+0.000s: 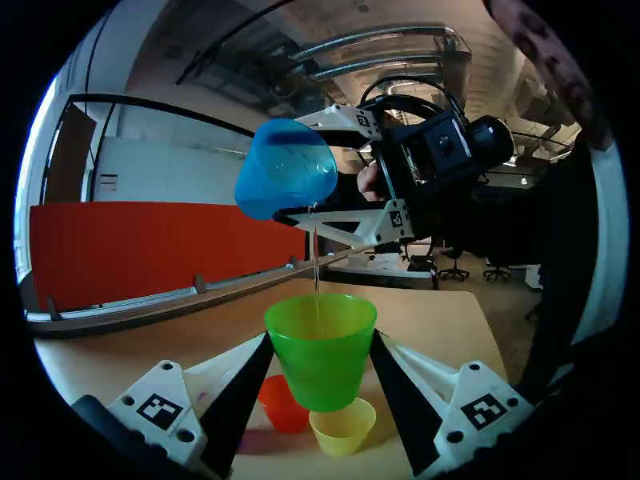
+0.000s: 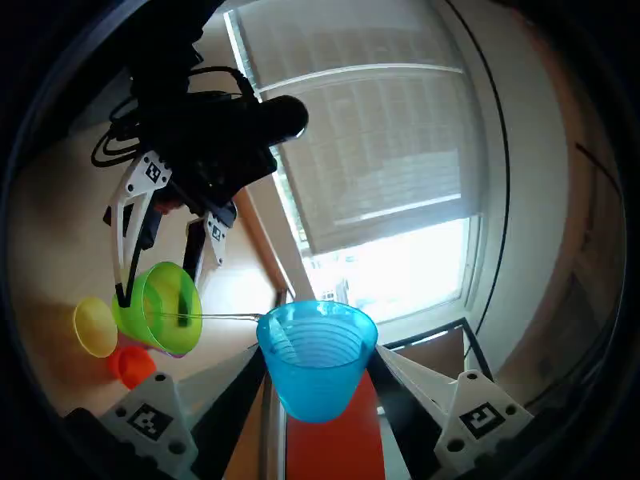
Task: Pour water
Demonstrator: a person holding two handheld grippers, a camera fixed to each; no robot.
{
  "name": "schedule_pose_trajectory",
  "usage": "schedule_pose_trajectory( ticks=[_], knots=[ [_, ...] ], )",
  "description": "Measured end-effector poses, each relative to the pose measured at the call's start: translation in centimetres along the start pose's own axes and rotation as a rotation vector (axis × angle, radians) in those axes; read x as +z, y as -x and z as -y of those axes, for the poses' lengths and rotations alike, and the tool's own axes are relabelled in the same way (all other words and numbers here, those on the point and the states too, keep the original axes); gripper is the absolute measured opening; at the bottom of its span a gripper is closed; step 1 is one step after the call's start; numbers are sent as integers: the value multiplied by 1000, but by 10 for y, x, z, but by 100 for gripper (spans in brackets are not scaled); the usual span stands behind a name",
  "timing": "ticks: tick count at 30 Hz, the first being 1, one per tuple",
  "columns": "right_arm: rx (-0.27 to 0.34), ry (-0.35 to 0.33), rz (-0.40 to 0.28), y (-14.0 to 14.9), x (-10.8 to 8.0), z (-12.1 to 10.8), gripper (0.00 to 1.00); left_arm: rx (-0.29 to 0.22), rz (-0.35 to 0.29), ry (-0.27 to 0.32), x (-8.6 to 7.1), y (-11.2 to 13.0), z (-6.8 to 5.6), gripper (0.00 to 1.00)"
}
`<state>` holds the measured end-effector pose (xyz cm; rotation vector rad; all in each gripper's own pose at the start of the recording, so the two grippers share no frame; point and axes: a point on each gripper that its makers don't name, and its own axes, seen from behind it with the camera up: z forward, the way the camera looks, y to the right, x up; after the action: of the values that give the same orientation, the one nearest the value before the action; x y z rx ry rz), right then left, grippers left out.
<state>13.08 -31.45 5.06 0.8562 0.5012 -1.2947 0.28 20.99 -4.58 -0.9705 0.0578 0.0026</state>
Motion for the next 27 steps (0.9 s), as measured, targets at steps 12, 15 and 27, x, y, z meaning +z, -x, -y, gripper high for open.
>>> schedule_pose_trajectory(
  ticks=[12,15,27],
  knots=[
    [-19,4,0,-2,-2,-1,88,3,2,-3,0,0,0,84],
    [-22,4,0,-2,-3,-1,88,4,3,-3,0,0,0,84],
    [-43,4,-2,-3,-4,-1,88,6,3,-4,0,-1,0,84]
  ],
)
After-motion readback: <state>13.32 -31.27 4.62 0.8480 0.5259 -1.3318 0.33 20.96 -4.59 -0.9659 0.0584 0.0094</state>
